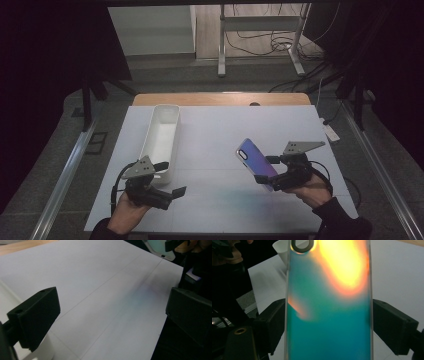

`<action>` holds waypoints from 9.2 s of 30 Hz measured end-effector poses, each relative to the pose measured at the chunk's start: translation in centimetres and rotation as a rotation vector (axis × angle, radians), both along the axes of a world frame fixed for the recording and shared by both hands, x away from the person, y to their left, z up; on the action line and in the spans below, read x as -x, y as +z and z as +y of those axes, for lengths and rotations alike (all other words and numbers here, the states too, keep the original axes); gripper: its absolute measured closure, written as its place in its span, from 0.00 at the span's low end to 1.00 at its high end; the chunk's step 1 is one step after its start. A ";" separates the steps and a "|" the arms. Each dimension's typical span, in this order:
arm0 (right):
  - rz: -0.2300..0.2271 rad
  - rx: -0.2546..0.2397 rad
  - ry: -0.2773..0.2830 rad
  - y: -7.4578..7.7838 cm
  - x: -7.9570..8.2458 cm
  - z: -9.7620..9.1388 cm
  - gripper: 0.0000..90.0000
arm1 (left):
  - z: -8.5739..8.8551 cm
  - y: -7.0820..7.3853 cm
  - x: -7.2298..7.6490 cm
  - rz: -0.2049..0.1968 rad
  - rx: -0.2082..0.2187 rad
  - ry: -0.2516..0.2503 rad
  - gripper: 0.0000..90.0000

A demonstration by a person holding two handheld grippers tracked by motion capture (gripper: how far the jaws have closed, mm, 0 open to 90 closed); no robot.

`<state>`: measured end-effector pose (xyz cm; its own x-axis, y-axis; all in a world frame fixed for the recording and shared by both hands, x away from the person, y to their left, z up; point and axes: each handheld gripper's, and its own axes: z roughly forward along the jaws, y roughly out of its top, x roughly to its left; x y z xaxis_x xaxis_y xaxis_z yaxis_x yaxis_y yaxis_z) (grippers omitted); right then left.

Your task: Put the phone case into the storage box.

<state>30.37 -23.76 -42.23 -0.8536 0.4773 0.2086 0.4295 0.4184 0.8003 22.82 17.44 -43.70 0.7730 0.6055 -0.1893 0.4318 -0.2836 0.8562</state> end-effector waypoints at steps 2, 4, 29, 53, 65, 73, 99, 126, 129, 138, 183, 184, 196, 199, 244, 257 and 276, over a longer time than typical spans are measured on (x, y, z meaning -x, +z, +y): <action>0.001 -0.007 0.010 0.1 0.0 0.2 0.19 | -0.5 0.1 -0.4 -0.001 0.010 -0.016 0.00; 0.002 -0.013 0.020 0.1 0.0 0.4 0.19 | -1.0 0.2 -0.7 0.001 0.020 -0.031 0.00; 0.002 -0.078 0.105 0.8 -0.1 2.6 0.19 | -5.2 1.3 -3.3 0.012 0.056 -0.182 0.00; -0.004 -0.087 0.156 1.2 0.0 4.5 0.19 | -7.3 1.9 -4.8 0.052 0.108 -0.258 0.00; -0.008 -0.090 0.183 1.4 0.2 5.3 0.19 | -8.1 2.3 -5.2 0.052 0.107 -0.319 0.05; -0.008 -0.093 0.187 1.5 0.3 5.3 0.19 | -7.7 2.6 -5.0 0.048 0.131 -0.347 0.39; 0.014 -0.094 0.222 1.3 0.3 5.6 0.19 | -7.4 2.3 -5.3 0.120 0.195 -0.470 0.89; 0.138 -0.111 0.340 0.3 0.0 6.2 0.15 | -7.9 2.3 -5.1 0.085 0.176 -0.624 0.98; 0.148 -0.103 0.337 0.2 -0.1 6.2 0.14 | -7.9 2.3 -5.0 0.078 0.162 -0.614 0.98; 0.134 -0.055 0.350 0.0 0.1 6.5 0.10 | -7.6 2.3 -5.2 0.076 0.134 -0.581 0.98; -0.033 0.164 0.022 -1.1 1.9 2.0 0.00 | -6.3 2.8 -7.8 0.063 -0.060 -0.297 0.98; -0.032 0.166 0.017 -1.1 1.9 1.8 0.00 | -6.2 2.8 -7.9 0.063 -0.060 -0.289 0.98; -0.049 0.195 -0.041 -1.3 2.7 -0.1 0.00 | -4.9 3.2 -9.0 0.054 -0.098 -0.209 0.98; -0.051 0.199 -0.056 -1.3 2.8 -0.7 0.00 | -4.6 3.4 -9.3 0.053 -0.108 -0.191 0.98; -0.029 0.224 -0.350 -2.9 5.2 -7.8 0.00 | 1.3 6.6 -12.3 0.080 -0.211 0.028 0.98; -0.036 0.253 -0.440 -2.9 6.1 -8.7 0.00 | 3.1 7.0 -13.0 0.092 -0.227 0.089 0.98; -0.046 0.248 -0.490 -2.7 6.6 -9.2 0.00 | 4.7 7.2 -14.8 0.116 -0.286 0.192 0.98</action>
<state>23.78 -32.98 -44.92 -0.5243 0.8515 0.0067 0.5884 0.3566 0.7257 37.63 22.10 -36.52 0.6233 0.7788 -0.0707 0.5899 -0.4089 0.6963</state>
